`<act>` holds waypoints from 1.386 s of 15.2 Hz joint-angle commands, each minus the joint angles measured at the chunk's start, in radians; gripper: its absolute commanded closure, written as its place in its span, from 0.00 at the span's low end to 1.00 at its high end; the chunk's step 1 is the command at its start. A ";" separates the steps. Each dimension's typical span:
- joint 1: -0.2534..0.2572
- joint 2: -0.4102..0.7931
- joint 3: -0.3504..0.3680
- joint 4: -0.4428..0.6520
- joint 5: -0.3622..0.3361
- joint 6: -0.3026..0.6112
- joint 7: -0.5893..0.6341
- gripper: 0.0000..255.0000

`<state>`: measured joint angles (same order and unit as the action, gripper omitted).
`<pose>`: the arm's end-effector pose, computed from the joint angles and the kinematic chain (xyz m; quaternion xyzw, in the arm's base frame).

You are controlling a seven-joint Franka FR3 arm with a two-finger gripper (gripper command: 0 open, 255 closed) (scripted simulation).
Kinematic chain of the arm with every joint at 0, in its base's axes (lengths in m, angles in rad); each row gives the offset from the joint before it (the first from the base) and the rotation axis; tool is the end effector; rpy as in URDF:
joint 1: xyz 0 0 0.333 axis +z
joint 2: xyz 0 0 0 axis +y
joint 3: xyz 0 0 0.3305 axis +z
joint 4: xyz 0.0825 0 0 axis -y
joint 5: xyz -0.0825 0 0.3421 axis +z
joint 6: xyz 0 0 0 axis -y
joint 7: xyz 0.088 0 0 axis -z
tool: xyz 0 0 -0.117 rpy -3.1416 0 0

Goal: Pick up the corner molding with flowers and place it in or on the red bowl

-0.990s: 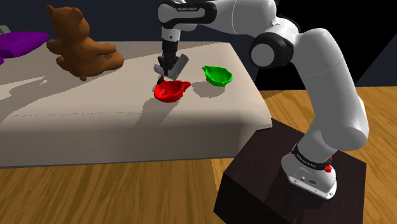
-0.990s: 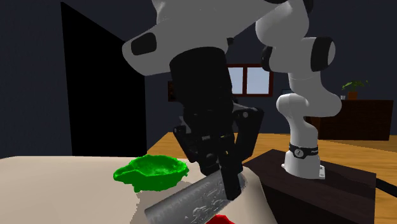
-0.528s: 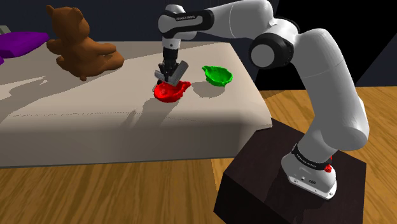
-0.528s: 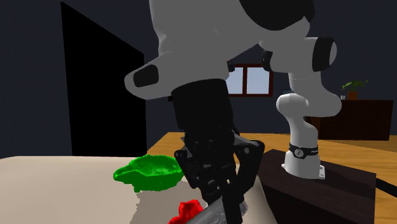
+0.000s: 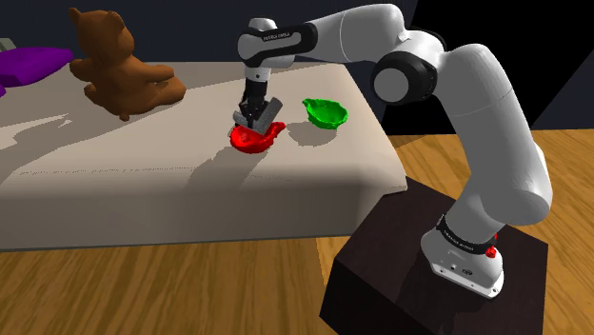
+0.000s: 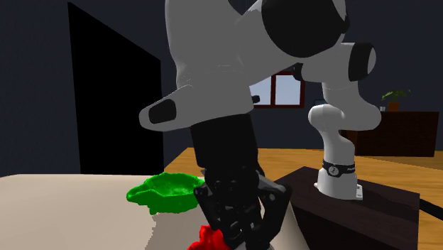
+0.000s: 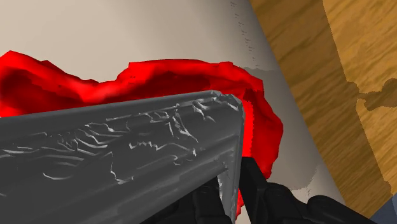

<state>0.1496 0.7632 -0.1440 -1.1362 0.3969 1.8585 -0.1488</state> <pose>0.7212 0.0701 0.3686 -0.9895 -0.0359 0.0073 0.1397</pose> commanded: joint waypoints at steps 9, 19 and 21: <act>0.000 0.000 0.000 -0.001 0.000 0.001 0.000 0.00; -0.025 -0.013 -0.006 0.099 -0.009 -0.112 0.015 0.00; -0.025 -0.013 -0.006 0.099 -0.009 -0.112 0.015 0.00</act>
